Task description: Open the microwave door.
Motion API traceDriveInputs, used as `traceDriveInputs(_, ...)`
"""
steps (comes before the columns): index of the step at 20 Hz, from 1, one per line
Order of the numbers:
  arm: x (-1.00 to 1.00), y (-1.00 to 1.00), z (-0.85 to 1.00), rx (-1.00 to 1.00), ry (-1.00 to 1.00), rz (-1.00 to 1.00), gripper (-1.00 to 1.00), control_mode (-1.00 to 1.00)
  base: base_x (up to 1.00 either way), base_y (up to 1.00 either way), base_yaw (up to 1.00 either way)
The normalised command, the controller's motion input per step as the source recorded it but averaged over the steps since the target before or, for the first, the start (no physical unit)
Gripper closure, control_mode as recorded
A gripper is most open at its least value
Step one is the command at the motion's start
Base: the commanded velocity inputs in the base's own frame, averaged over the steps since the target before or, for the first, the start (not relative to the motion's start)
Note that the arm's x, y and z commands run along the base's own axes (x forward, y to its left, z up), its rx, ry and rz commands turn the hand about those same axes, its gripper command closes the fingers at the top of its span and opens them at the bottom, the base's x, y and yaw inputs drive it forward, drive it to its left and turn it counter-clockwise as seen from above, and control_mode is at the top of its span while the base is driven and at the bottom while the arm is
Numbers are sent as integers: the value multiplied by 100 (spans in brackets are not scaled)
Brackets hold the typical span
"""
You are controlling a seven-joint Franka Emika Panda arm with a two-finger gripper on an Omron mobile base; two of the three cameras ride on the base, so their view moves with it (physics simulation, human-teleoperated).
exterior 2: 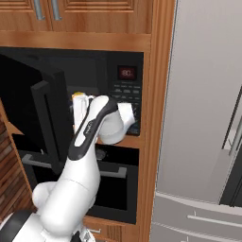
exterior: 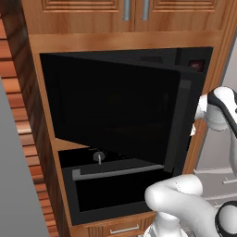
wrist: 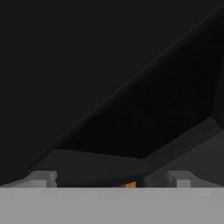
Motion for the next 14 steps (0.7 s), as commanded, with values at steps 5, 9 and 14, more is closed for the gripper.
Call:
traceDriveInputs(5, -100, 68, 0, -1, -9, 25, -100, -100, 0, 0, 0)
traceDriveInputs(9, -100, 61, 0, 0, -8, 27, -100, -100, 0, 0, 0)
traceDriveInputs(14, -70, 73, -4, 4, -13, 26, -100, -100, 0, 0, 0)
